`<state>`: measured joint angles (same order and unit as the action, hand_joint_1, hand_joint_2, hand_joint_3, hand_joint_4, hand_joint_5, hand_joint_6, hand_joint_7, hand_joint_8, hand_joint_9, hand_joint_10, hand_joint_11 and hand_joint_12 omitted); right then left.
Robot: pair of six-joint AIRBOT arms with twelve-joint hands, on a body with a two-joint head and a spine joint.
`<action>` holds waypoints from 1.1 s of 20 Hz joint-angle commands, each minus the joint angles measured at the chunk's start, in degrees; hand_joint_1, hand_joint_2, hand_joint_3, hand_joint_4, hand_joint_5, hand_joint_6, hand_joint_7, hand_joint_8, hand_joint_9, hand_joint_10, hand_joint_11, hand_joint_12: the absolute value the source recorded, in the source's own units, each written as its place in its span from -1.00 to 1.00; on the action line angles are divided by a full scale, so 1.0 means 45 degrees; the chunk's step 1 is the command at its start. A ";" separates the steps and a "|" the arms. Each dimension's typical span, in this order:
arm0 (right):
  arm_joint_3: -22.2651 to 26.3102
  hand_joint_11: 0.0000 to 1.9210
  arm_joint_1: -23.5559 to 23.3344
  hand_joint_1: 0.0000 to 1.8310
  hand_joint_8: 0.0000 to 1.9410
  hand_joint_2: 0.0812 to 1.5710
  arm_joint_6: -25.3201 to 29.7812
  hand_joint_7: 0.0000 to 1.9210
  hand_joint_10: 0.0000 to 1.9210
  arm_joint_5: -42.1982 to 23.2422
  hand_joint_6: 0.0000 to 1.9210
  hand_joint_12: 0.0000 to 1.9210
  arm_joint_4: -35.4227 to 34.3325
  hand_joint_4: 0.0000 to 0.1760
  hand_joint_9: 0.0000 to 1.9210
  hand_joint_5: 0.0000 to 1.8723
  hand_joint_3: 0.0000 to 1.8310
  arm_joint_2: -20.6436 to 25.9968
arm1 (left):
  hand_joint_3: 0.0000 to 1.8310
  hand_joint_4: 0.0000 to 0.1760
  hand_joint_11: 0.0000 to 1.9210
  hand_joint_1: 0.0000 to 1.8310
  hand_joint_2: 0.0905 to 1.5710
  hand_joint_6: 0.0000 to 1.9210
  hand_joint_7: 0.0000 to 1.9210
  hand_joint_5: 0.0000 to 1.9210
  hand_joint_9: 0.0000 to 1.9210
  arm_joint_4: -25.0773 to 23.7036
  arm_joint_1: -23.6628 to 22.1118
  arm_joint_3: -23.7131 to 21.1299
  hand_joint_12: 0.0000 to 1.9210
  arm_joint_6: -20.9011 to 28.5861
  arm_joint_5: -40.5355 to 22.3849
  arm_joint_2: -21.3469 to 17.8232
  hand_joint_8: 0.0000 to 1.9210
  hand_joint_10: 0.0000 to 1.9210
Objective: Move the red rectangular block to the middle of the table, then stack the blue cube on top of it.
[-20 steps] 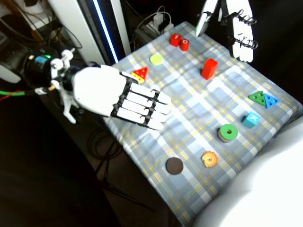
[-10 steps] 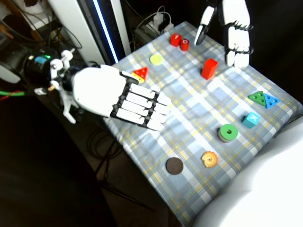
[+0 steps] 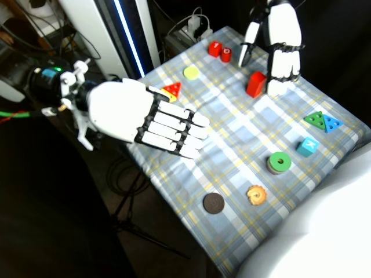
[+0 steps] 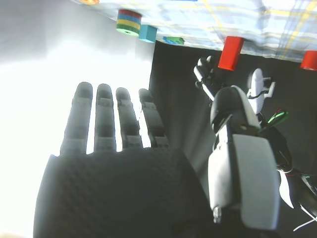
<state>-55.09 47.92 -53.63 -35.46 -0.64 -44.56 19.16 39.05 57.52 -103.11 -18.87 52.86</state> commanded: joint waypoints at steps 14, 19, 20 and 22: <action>0.0010 -1.00 0.0022 -0.78 -1.00 0.52 0.0178 -1.00 -1.00 -0.1619 -1.00 -1.00 -0.0232 -0.61 -1.00 -1.00 -0.99 -0.0098 | -1.00 -1.00 -0.09 0.31 0.60 0.22 -0.22 -0.33 -0.09 -0.0126 -0.0320 0.0407 0.93 0.0029 -0.1518 0.0740 0.72 0.69; 0.0013 -1.00 0.0055 -0.80 -1.00 0.54 0.0245 -1.00 -1.00 -0.1722 -1.00 -1.00 -0.0254 -0.50 -1.00 -1.00 -0.99 -0.0098 | -1.00 -1.00 -0.14 0.30 0.61 0.26 -0.23 -0.34 -0.15 -0.1213 -0.1114 0.0167 0.91 0.0028 -0.1884 0.0947 0.74 0.74; 0.0013 -1.00 0.0055 -0.80 -1.00 0.54 0.0253 -1.00 -1.00 -0.1727 -1.00 -1.00 -0.0254 -0.50 -1.00 -1.00 -0.99 -0.0098 | -1.00 -1.00 -0.14 0.30 0.61 0.26 -0.23 -0.34 -0.15 -0.1275 -0.1192 0.0213 0.91 0.0028 -0.1846 0.1024 0.74 0.74; 0.0013 -1.00 0.0060 -0.81 -1.00 0.55 0.0267 -1.00 -1.00 -0.1759 -1.00 -1.00 -0.0255 -0.51 -1.00 -1.00 -0.99 -0.0098 | -1.00 -1.00 -0.14 0.31 0.59 0.30 -0.18 -0.34 -0.13 -0.1519 -0.1721 0.0552 0.86 0.0028 -0.1548 0.1519 0.64 0.65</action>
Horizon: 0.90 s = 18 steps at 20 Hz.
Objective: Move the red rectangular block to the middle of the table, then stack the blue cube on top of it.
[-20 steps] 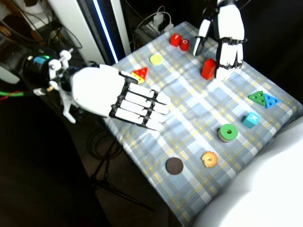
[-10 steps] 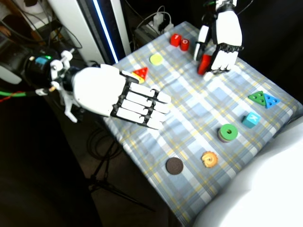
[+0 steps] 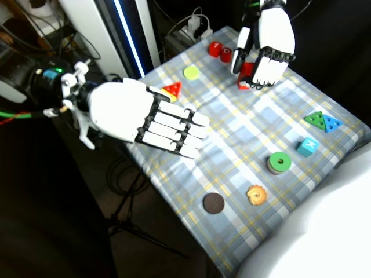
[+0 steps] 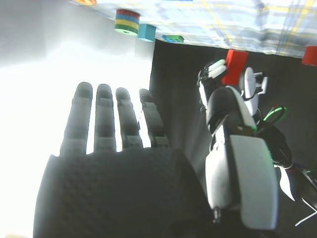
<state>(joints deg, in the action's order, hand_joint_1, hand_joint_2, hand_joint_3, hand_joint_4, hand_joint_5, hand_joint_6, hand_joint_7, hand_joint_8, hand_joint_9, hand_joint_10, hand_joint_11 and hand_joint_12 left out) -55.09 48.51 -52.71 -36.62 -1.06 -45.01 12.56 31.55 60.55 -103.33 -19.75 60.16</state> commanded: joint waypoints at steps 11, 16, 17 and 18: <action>-0.0027 -1.00 -0.0063 -0.73 -1.00 0.51 0.0074 -1.00 -1.00 -0.1523 -1.00 -1.00 -0.0162 -0.72 -1.00 -1.00 -1.00 -0.0078 | -1.00 -1.00 -0.17 0.47 0.51 0.14 -0.18 -0.24 -0.12 0.2061 -0.0948 0.2664 0.84 -0.1463 0.0203 0.3015 0.41 0.60; -0.0030 -1.00 -0.0056 -0.67 -1.00 0.56 0.0084 -1.00 -1.00 -0.1522 -1.00 -1.00 -0.0162 -0.14 -1.00 -1.00 -0.99 -0.0081 | -1.00 -1.00 -0.21 0.31 0.55 0.25 -0.15 -0.27 -0.22 0.3480 -0.0584 0.2898 1.00 -0.2959 0.0388 0.3462 0.56 0.70; -0.0030 -1.00 -0.0047 -0.68 -1.00 0.56 0.0097 -1.00 -1.00 -0.1522 -1.00 -1.00 -0.0162 -0.07 -1.00 -1.00 -0.99 -0.0081 | -1.00 -1.00 -0.24 0.32 0.55 0.22 -0.16 -0.26 -0.29 0.3507 -0.0550 0.2887 1.00 -0.2959 0.0392 0.3463 0.57 0.76; -0.0030 -1.00 -0.0034 -0.69 -1.00 0.55 0.0111 -1.00 -1.00 -0.1522 -1.00 -1.00 -0.0162 0.06 -1.00 -1.00 -0.99 -0.0081 | -1.00 -1.00 -0.53 0.21 0.46 -0.13 -0.43 -0.45 -0.52 0.3552 -0.0504 0.2863 1.00 -0.2959 0.0384 0.3461 0.25 0.57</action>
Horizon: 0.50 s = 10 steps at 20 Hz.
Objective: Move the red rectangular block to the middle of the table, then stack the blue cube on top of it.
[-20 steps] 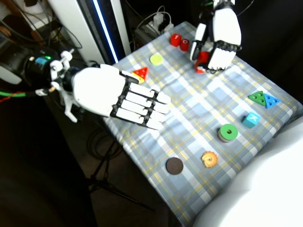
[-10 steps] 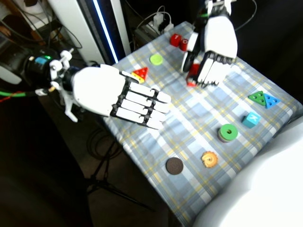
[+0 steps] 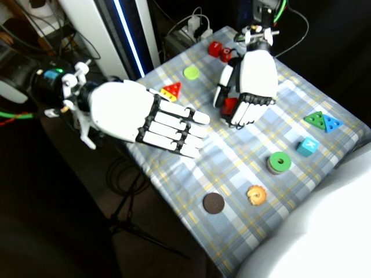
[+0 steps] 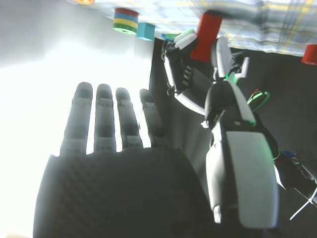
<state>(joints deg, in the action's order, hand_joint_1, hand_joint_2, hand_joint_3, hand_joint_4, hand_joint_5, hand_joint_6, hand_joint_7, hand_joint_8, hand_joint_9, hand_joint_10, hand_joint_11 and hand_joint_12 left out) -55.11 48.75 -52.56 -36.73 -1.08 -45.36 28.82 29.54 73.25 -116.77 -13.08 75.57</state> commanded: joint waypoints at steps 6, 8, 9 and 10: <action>-0.0026 -1.00 -0.0080 -0.71 -1.00 0.54 0.0105 -1.00 -1.00 -0.1502 -1.00 -1.00 -0.0157 0.17 -1.00 -1.00 -1.00 -0.0004 | -1.00 0.31 -1.00 0.08 0.29 -0.98 -0.86 -0.76 -0.98 -0.0304 0.0177 -0.0923 -0.05 0.0056 -0.1999 -0.0663 -0.95 -0.74; -0.0020 -1.00 -0.0079 -0.65 -1.00 0.52 0.0119 -1.00 -1.00 -0.1502 -1.00 -1.00 -0.0157 0.21 -1.00 -1.00 -1.00 -0.0004 | -1.00 0.79 -1.00 0.04 0.25 -1.00 -1.00 -0.90 -1.00 -0.0821 0.0263 -0.1504 -0.90 0.0463 -0.2672 -0.1135 -1.00 -0.99; -0.0019 -1.00 -0.0074 -0.61 -1.00 0.50 0.0140 -1.00 -1.00 -0.1502 -1.00 -1.00 -0.0158 0.31 -1.00 -1.00 -1.00 -0.0004 | -1.00 0.96 -1.00 0.00 0.26 -1.00 -1.00 -0.96 -1.00 -0.1254 0.0292 -0.1837 -0.98 0.0939 -0.3137 -0.1452 -1.00 -1.00; -0.0019 -1.00 -0.0069 -0.62 -1.00 0.50 0.0162 -1.00 -1.00 -0.1502 -1.00 -1.00 -0.0158 0.17 -1.00 -1.00 -1.00 -0.0004 | -1.00 0.99 -1.00 -0.02 0.23 -1.00 -1.00 -0.99 -1.00 -0.1593 0.0324 -0.2146 -1.00 0.1325 -0.3579 -0.1787 -1.00 -1.00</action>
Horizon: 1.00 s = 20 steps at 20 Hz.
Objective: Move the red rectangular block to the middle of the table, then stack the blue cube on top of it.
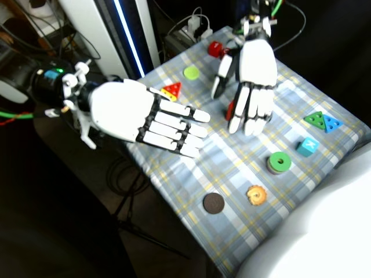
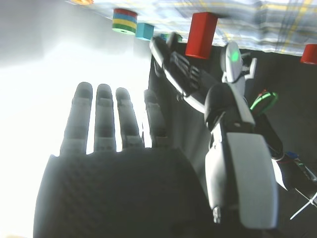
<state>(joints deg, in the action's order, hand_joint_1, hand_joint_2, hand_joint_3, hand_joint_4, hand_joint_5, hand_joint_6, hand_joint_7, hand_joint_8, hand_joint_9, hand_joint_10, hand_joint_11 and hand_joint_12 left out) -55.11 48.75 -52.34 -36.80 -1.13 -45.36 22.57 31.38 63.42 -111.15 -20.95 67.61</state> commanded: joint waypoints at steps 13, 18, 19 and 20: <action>-0.0802 -1.00 0.0307 -0.20 -0.97 0.43 0.0200 -0.65 -0.26 -0.0741 -0.92 0.36 -0.0799 -1.00 -0.99 -0.75 -1.00 -0.0823 | -0.97 -0.75 -1.00 0.22 0.72 -1.00 -1.00 -1.00 -1.00 -0.2480 0.2290 -0.2007 -1.00 0.7403 -0.8335 -0.3576 -1.00 -1.00; -0.1341 -1.00 0.0577 -0.24 -0.74 0.43 0.0200 -0.60 0.16 -0.0642 -0.78 0.71 -0.1568 -1.00 -1.00 -0.73 -1.00 -0.1545 | -0.97 -0.83 -1.00 0.07 0.76 -0.99 -1.00 -0.98 -1.00 -0.2139 0.2865 -0.2280 -1.00 0.7460 -0.9009 -0.3877 -1.00 -1.00; -0.1410 -1.00 0.0618 -0.24 -0.66 0.44 0.0200 -0.61 0.17 -0.0643 -0.78 0.70 -0.1695 -1.00 -0.99 -0.72 -1.00 -0.1666 | -0.98 -0.90 -1.00 0.05 0.77 -0.99 -1.00 -0.97 -1.00 -0.2080 0.2979 -0.2332 -1.00 0.7483 -0.9144 -0.3930 -1.00 -1.00; -0.1491 -1.00 0.0643 -0.24 -0.57 0.44 0.0200 -0.63 0.17 -0.0643 -0.77 0.71 -0.1781 -1.00 -0.97 -0.71 -1.00 -0.1802 | -0.98 -0.91 -1.00 0.07 0.77 -0.99 -1.00 -0.97 -1.00 -0.2010 0.3107 -0.2387 -1.00 0.7484 -0.9271 -0.3983 -1.00 -1.00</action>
<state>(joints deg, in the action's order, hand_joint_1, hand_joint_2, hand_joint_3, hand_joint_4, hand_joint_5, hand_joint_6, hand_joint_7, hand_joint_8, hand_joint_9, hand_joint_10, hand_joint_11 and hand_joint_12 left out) -61.73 52.07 -51.55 -33.30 -8.99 -53.58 14.92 45.89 52.99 -77.93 -54.81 49.71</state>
